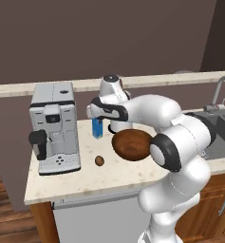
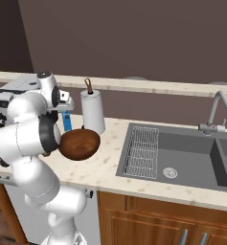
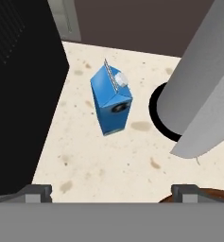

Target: Gather the eggs and milk located in the vicinity of the sink area and place them right next to the bowl.

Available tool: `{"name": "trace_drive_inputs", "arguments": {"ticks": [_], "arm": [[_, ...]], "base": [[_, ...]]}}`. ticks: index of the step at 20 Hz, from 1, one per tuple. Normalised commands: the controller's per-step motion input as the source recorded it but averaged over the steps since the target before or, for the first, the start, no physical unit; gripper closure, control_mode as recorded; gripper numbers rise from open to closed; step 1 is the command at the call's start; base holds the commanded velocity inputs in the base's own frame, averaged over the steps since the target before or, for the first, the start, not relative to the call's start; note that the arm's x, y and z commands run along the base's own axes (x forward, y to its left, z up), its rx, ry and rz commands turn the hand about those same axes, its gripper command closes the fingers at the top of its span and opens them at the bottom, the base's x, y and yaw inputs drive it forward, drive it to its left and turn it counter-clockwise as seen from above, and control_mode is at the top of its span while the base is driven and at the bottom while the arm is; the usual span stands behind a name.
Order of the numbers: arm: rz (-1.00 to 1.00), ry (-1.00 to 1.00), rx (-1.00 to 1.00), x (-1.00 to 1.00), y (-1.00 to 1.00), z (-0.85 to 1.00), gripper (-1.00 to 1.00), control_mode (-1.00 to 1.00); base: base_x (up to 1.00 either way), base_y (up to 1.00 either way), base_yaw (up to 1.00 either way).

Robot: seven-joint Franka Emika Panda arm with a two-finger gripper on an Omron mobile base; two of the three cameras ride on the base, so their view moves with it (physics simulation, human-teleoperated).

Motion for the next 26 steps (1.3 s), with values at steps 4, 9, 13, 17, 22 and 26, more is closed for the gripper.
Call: {"name": "trace_drive_inputs", "arguments": {"ticks": [4, 9, 13, 17, 22, 26], "arm": [[0.00, 0.00, 0.00, 0.17, 0.03, -0.02, -1.00, -1.00], [0.00, 0.00, 0.00, 0.21, 0.01, -0.03, -1.00, -1.00], [0.00, 0.00, 0.00, 0.12, 0.06, -0.06, -1.00, -1.00], [-0.01, 0.00, 0.00, 0.06, 0.11, -0.08, -1.00, -1.00], [-0.02, 0.00, 0.00, 0.05, 0.07, -0.09, -1.00, -1.00], [-0.01, 0.00, 0.00, 0.07, 0.02, -0.07, -1.00, -1.00]], "base": [[0.00, 0.00, 0.00], [0.00, 0.00, 0.00], [0.00, 0.00, 0.00], [0.00, 0.00, 0.00], [0.00, 0.00, 0.00], [0.00, 0.00, 0.00]]}}
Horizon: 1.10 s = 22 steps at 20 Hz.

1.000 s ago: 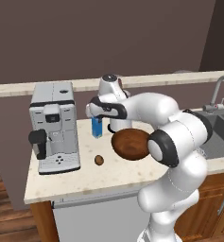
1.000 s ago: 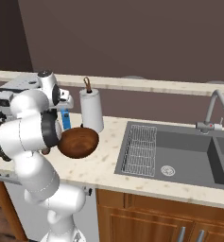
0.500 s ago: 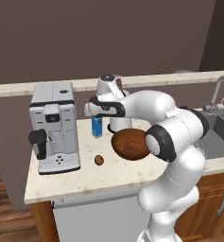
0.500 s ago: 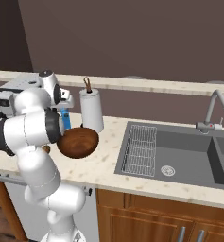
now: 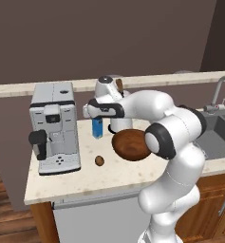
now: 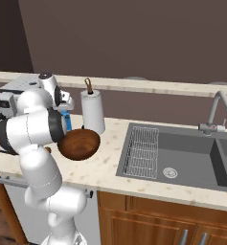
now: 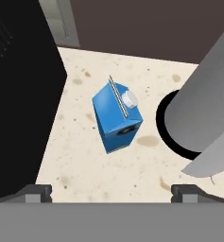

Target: Gather the eggs and milk located in the vicinity of the sink area and place them right next to the bowl.

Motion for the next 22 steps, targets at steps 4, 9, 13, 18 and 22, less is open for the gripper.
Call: {"name": "trace_drive_inputs", "arguments": {"ticks": [4, 9, 13, 18, 22], "arm": [[0.00, 0.00, 0.00, 0.09, 0.00, -0.03, -1.00, -1.00], [0.00, 0.00, 0.00, 0.09, 0.00, -0.01, -1.00, -1.00], [0.00, 0.00, 0.00, 0.11, 0.01, -0.03, -1.00, -1.00], [0.00, 0.00, 0.00, 0.17, 0.02, -0.08, -1.00, -1.00], [-0.01, 0.00, 0.00, 0.19, 0.05, -0.16, -1.00, -1.00]], "base": [[0.00, 0.00, 0.00], [0.00, 0.00, 0.00], [0.00, 0.00, 0.00], [0.00, 0.00, 0.00], [0.00, 0.00, 0.00]]}}
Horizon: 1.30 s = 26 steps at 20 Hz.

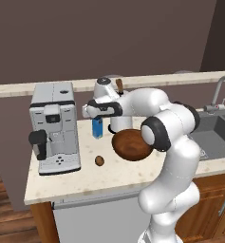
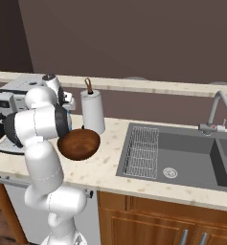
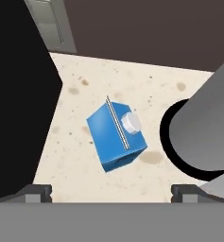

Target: Gather the eggs and milk located in the vicinity of the sink area and place them right next to the bowl.

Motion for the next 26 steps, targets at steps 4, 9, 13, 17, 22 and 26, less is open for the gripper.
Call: {"name": "trace_drive_inputs", "arguments": {"ticks": [4, 9, 13, 17, 22, 26], "arm": [[-0.01, 0.00, 0.00, 0.17, 0.04, -0.12, -1.00, -1.00], [-0.01, 0.00, 0.00, 0.16, 0.05, -0.08, -1.00, -1.00], [-0.01, 0.00, 0.00, 0.18, 0.06, -0.09, -1.00, -1.00], [-0.01, 0.00, 0.00, 0.18, 0.07, -0.11, -1.00, -1.00], [-0.01, 0.00, 0.00, 0.14, 0.03, -0.11, -1.00, -1.00], [-0.01, 0.00, 0.00, 0.10, 0.00, -0.10, -1.00, -1.00]], "base": [[0.00, 0.00, 0.00], [0.00, 0.00, 0.00], [0.00, 0.00, 0.00], [0.00, 0.00, 0.00], [0.00, 0.00, 0.00], [0.00, 0.00, 0.00]]}}
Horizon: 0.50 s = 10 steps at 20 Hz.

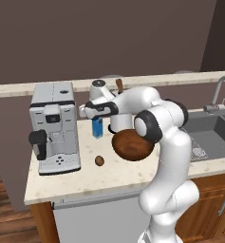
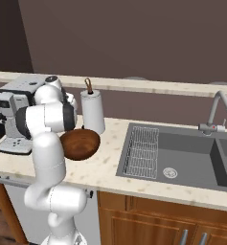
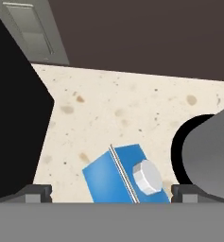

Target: Gather the eggs and milk located in the vicinity of the sink area and place them right next to the bowl.

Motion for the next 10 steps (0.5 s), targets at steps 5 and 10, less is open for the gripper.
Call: {"name": "trace_drive_inputs", "arguments": {"ticks": [5, 10], "arm": [[0.00, 0.00, 0.00, 0.10, 0.00, -0.15, -1.00, -1.00], [-0.01, 0.02, 0.00, 0.01, 0.00, -0.25, -1.00, -1.00]], "base": [[0.00, 0.00, 0.00], [0.00, 0.00, 0.00]]}}
